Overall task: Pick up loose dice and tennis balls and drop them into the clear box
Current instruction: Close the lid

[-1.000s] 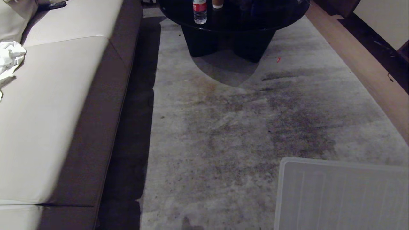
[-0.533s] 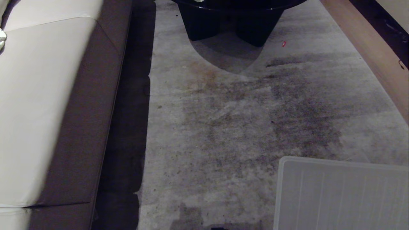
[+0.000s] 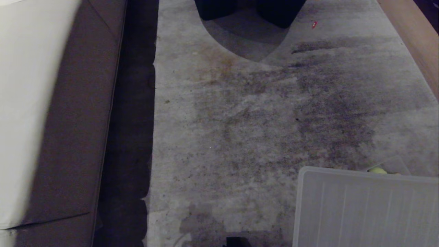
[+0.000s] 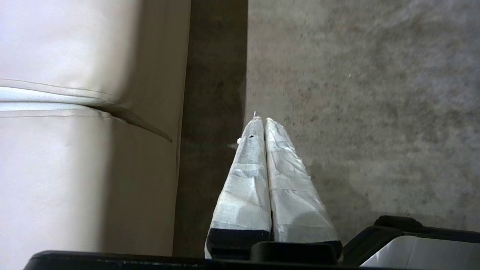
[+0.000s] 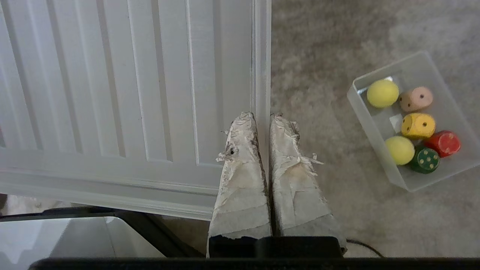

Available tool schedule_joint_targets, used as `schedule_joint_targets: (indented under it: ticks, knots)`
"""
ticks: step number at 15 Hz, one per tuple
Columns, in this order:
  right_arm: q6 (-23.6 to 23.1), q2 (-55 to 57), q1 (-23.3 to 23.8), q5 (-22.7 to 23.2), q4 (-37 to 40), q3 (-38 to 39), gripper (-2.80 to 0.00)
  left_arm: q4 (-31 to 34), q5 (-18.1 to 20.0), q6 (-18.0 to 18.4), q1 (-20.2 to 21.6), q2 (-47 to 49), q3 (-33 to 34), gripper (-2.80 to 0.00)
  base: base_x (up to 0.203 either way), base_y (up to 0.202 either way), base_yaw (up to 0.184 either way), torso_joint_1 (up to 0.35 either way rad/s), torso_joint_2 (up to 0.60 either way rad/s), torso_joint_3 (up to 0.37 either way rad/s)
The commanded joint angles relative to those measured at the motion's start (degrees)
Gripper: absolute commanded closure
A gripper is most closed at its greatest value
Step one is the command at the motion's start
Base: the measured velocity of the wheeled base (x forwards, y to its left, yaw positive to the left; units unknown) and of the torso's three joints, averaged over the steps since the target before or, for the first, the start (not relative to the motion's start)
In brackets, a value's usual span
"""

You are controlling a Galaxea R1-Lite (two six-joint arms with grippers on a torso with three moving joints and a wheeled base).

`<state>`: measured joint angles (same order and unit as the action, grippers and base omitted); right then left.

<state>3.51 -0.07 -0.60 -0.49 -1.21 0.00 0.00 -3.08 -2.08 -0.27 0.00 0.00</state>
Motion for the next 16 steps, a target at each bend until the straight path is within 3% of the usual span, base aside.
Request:
schedule_joint_targets:
  ticks: [1, 16]
  knots:
    - [0.1, 0.07, -0.02, -0.04, -0.02, 0.44, 0.0, 0.0, -0.08, -0.11, 0.0, 0.09, 0.09, 0.0, 0.0, 0.0, 0.0, 0.002, 0.0, -0.193]
    - [0.01, 0.07, -0.02, 0.05, -0.02, 0.44, 0.0, 0.0, -0.08, -0.11, 0.0, 0.09, 0.09, 0.0, 0.0, 0.0, 0.0, 0.002, 0.0, -0.197]
